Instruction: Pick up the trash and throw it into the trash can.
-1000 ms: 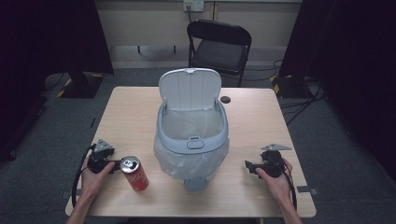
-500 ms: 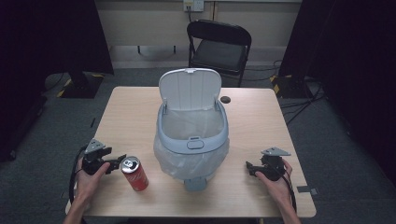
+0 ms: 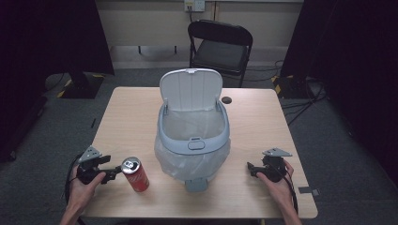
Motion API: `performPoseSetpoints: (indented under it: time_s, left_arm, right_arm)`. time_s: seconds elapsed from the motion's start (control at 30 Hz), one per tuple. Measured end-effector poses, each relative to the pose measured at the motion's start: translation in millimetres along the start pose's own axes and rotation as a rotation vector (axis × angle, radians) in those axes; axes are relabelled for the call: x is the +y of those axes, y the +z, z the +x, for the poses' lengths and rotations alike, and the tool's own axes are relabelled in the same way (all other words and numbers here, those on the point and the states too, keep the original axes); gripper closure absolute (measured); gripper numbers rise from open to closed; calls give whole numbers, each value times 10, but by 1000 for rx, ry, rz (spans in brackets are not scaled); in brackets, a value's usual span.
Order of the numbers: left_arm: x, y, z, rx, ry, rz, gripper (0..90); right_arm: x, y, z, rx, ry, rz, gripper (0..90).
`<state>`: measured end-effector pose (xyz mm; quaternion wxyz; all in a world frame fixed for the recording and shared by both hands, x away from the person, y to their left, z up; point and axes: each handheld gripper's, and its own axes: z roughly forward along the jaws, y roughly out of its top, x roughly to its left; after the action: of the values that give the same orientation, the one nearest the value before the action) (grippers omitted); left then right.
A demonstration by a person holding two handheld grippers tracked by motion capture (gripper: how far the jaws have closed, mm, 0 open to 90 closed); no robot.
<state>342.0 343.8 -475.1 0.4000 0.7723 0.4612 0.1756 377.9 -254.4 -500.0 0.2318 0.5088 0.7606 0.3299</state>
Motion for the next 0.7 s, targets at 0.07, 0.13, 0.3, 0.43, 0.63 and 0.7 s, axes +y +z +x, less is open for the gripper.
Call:
performPoseSetpoints:
  time_s: [0.07, 0.13, 0.3, 0.43, 0.63, 0.7]
  left_arm:
    - [-40, -34, 8, 6, 5, 2, 226]
    - [-72, -68, 6, -10, -4, 0, 206]
    - [-148, -181, -60, -82, 53, 0, 206]
    - [-186, -230, -139, -163, 77, -11, 204]
    - [-166, -271, -269, -257, 106, -38, 162]
    - [-132, -250, -309, -286, 97, -57, 161]
  right_arm:
    - [0, 0, 2, -1, 3, 0, 147]
    - [0, 0, 2, -1, 3, 1, 147]
    - [-2, -2, 6, -4, 6, 0, 147]
    - [-1, -2, 6, -4, 7, 1, 147]
    - [-1, -1, 6, -5, 7, 0, 147]
    - [-1, -1, 8, -5, 7, 1, 146]
